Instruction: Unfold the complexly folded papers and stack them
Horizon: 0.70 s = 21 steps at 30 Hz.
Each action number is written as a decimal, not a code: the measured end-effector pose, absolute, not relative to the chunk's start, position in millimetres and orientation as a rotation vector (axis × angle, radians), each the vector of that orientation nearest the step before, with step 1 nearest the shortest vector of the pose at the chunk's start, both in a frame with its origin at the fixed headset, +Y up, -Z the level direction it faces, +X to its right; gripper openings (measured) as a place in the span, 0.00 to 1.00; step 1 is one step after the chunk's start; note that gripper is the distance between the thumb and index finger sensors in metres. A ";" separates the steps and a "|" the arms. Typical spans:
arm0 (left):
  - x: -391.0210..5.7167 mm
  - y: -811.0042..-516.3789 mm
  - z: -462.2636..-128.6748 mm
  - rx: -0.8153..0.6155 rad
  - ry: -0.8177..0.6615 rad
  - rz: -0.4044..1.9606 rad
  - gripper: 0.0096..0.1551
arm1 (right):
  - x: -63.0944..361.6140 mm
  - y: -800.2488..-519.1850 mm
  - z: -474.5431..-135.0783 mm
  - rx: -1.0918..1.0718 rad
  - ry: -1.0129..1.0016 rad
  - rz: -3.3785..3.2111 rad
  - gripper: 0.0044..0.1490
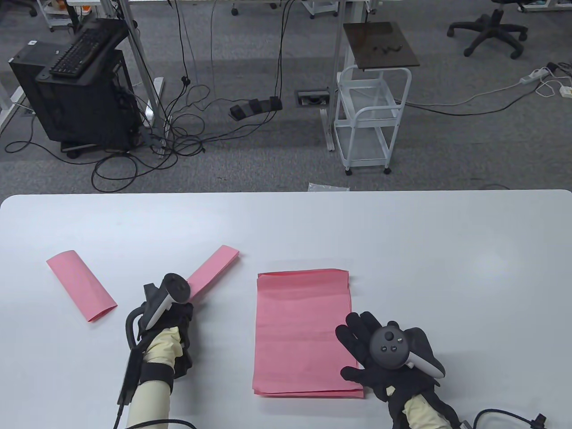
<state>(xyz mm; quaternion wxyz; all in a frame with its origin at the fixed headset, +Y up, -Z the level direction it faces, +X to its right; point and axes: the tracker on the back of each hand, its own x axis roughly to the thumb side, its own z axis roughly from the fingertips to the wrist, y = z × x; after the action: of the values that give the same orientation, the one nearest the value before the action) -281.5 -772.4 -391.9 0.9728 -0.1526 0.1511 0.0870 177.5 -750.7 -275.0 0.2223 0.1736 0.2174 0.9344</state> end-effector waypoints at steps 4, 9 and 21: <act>-283.9 -756.8 -387.7 -0.179 0.307 0.258 0.27 | 178.6 -750.2 -276.2 0.477 0.599 2.562 0.48; -270.9 -722.7 -375.5 -0.121 0.145 0.391 0.25 | 182.1 -744.7 -281.9 0.452 0.549 2.491 0.49; -182.9 -706.1 -327.7 -0.447 -0.322 0.561 0.24 | 169.6 -721.8 -301.5 0.445 0.127 2.409 0.55</act>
<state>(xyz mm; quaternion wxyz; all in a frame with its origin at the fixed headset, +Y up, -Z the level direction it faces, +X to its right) -182.9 -706.1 -327.7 0.9236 -0.2179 -0.1571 0.2734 169.6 -721.8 -301.5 0.3377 0.1707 0.0488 0.9244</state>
